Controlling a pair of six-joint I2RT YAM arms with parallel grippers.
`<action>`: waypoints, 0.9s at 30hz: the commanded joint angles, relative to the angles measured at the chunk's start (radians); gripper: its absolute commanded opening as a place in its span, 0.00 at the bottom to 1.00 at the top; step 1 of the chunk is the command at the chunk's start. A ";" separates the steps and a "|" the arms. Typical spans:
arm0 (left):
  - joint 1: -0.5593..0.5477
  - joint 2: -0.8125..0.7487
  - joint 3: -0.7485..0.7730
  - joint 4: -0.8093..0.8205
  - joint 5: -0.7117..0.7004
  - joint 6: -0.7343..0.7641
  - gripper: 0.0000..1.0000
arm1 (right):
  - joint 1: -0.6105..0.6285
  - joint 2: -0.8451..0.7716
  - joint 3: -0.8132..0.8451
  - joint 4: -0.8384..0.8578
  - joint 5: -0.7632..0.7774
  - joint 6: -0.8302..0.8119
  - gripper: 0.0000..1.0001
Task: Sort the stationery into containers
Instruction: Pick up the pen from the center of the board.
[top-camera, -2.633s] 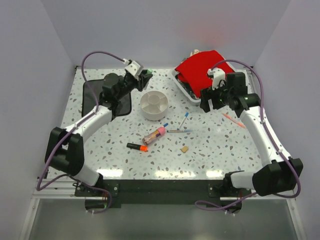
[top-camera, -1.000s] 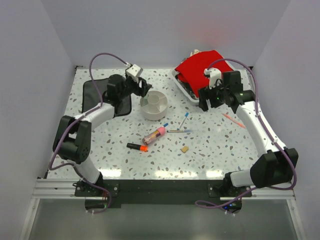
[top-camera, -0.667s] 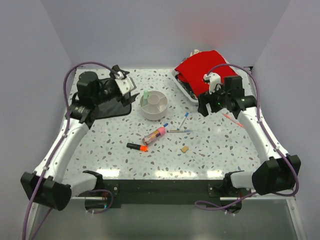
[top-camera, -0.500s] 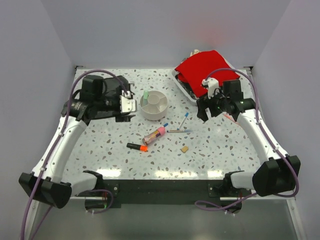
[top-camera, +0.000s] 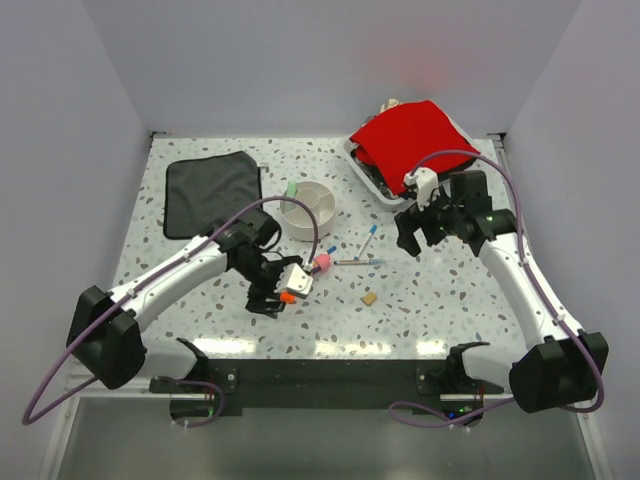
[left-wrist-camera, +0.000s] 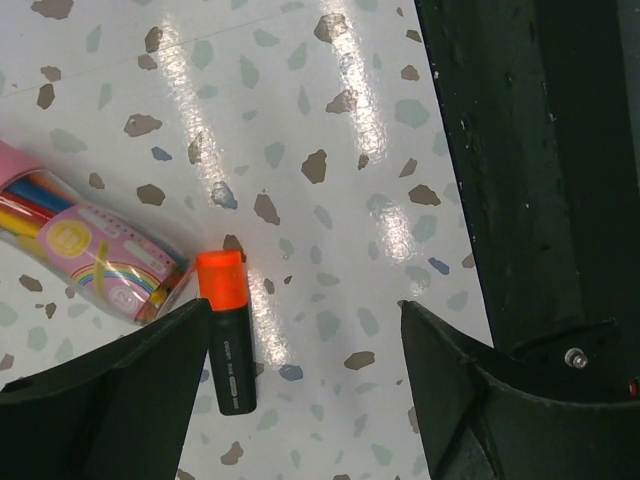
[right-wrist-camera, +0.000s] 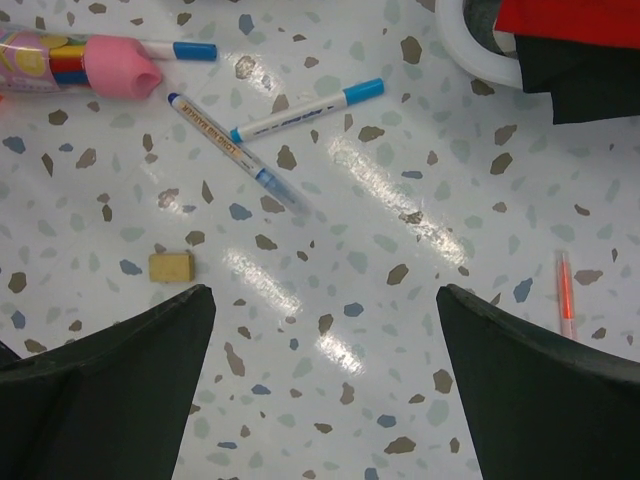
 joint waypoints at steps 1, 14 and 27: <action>-0.039 0.041 -0.051 0.155 -0.070 -0.104 0.79 | -0.005 -0.028 -0.012 -0.015 -0.032 -0.024 0.97; -0.042 0.123 -0.131 0.352 -0.170 -0.185 0.65 | -0.003 -0.031 -0.023 -0.020 -0.030 -0.033 0.96; -0.042 0.207 -0.171 0.412 -0.178 -0.188 0.61 | -0.005 -0.014 -0.014 -0.025 -0.029 -0.024 0.96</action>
